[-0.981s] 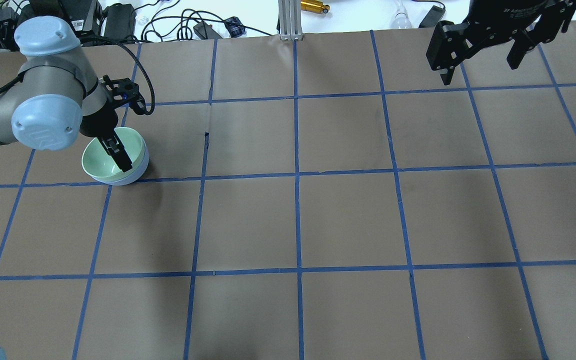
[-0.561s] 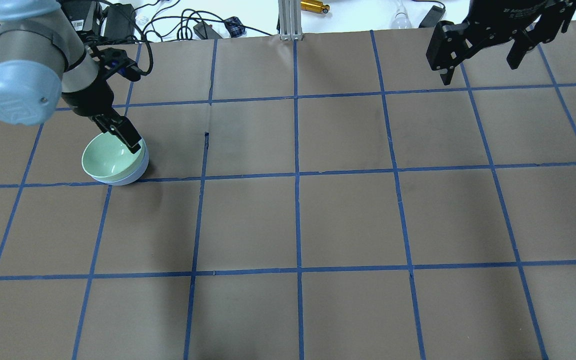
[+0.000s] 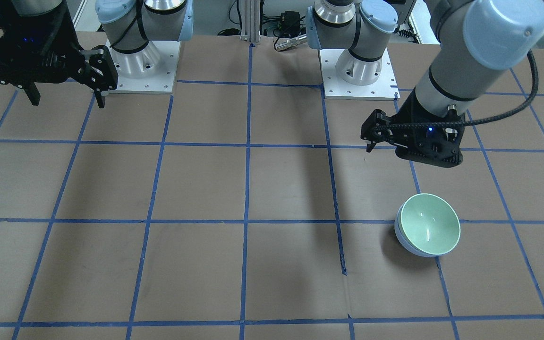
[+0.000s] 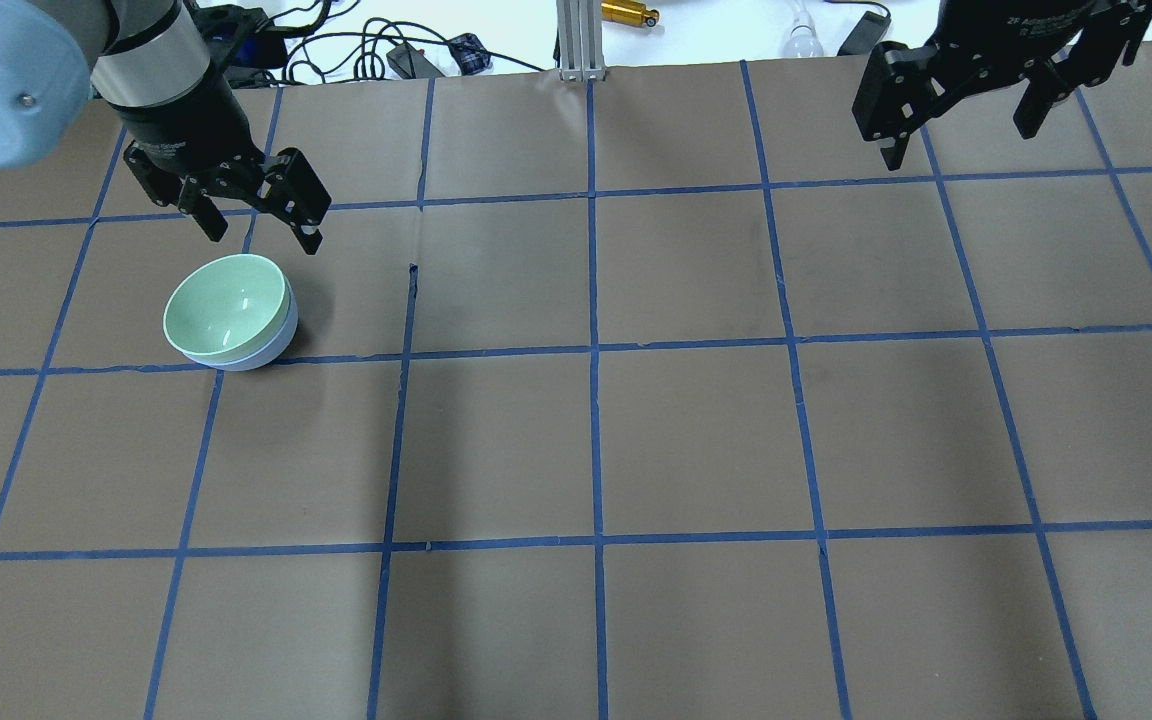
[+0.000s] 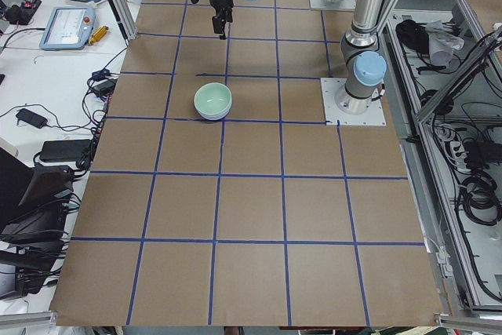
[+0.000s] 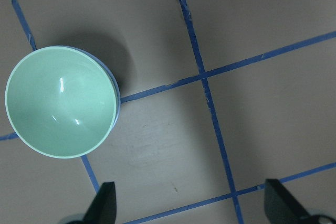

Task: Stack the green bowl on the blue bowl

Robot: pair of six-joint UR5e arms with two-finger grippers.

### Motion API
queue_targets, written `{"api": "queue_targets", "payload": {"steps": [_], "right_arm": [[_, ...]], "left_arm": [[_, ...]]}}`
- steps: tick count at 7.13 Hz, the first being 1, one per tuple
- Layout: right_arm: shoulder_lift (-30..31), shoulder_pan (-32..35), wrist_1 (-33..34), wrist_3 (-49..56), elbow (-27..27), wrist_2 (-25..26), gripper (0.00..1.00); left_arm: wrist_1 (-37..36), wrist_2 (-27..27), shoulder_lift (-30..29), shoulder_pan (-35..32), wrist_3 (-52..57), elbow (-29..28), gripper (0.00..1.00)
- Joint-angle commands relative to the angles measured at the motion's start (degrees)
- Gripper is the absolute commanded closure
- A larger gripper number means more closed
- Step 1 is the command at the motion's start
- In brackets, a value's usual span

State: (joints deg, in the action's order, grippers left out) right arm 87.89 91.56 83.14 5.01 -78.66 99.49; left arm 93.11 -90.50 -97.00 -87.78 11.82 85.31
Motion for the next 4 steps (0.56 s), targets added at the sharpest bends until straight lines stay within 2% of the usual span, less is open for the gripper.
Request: {"api": "queue_targets", "payload": {"steps": [1, 4], "right_arm": [[0.0, -0.06, 0.0, 0.0, 0.0, 0.0, 0.0], [0.0, -0.06, 0.0, 0.0, 0.0, 0.0, 0.0]], "left_arm": [[1.28, 0.07, 2.16, -5.1, -11.87, 0.2, 0.0], [1.98, -0.02, 4.18, -6.36, -12.71, 0.99, 0.0]]}}
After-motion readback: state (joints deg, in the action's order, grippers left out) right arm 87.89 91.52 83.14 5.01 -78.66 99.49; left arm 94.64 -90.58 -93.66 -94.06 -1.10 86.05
